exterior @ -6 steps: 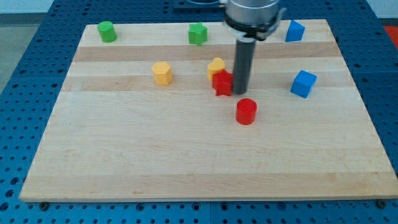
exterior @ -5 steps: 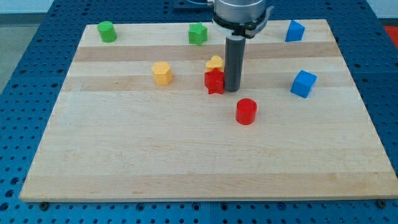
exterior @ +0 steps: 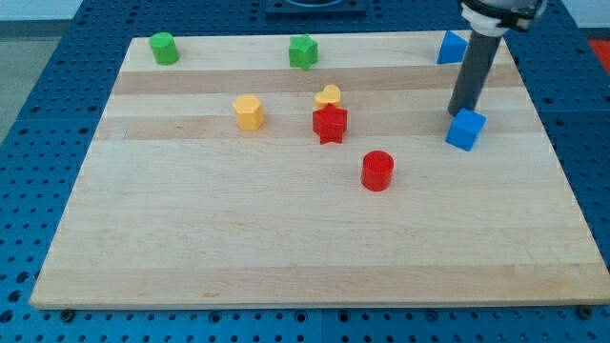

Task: Move the red circle to the center left

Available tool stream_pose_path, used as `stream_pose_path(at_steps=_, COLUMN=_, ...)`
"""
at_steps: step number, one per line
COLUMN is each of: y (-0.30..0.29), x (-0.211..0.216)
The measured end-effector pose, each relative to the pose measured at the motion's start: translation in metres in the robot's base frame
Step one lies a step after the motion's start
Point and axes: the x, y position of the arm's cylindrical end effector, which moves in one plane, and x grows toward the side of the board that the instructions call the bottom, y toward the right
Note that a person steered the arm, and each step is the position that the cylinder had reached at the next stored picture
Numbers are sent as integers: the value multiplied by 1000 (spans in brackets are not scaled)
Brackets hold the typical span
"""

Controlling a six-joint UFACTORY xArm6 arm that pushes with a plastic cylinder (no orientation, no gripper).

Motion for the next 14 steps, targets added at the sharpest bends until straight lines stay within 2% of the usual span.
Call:
stream_pose_path(at_steps=3, y=4, x=-2)
stream_pose_path(at_steps=5, y=-35, x=-28)
stream_pose_path(at_steps=7, y=-52, x=-31)
stream_pose_path(at_steps=9, y=-57, x=-11)
stream_pose_path(at_steps=11, y=-58, x=-10)
stream_pose_path(at_steps=14, y=-79, x=50)
